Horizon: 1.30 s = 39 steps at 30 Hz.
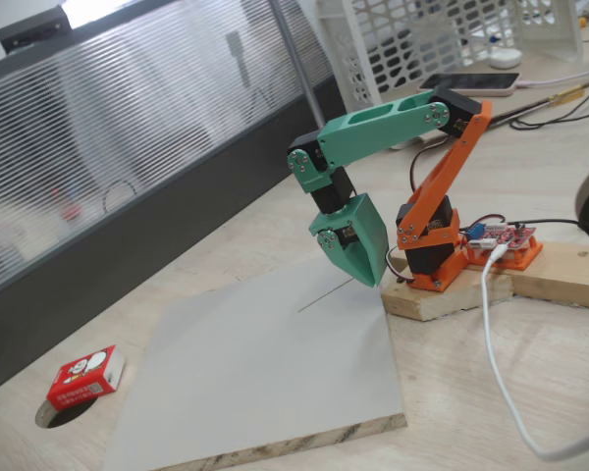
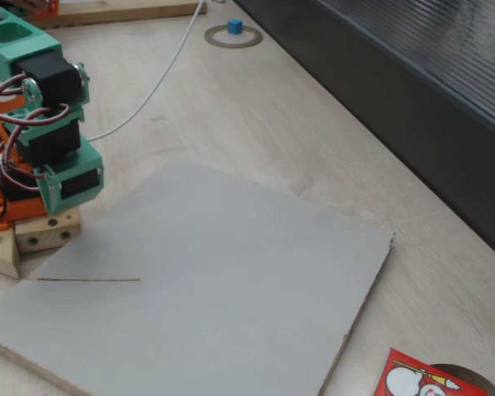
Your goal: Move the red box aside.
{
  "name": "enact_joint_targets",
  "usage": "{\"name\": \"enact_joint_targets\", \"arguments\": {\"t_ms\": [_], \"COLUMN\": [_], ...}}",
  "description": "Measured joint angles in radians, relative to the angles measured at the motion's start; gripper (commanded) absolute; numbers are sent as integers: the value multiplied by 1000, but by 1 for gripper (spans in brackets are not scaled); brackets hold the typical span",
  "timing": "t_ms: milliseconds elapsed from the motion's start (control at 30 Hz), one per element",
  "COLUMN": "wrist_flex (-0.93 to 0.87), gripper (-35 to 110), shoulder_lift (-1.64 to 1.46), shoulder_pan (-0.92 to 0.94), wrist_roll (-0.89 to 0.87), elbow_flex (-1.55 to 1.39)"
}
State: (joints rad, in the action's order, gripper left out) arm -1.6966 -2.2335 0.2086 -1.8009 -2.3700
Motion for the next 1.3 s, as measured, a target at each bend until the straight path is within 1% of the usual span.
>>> {"name": "enact_joint_targets", "arguments": {"t_ms": [667,900,1300], "wrist_flex": [0,91,100], "gripper": [4,4,4], "shoulder_lift": [0,0,-2], "shoulder_pan": [0,0,0], "wrist_roll": [0,0,0], "elbow_flex": [0,-12,-20]}}
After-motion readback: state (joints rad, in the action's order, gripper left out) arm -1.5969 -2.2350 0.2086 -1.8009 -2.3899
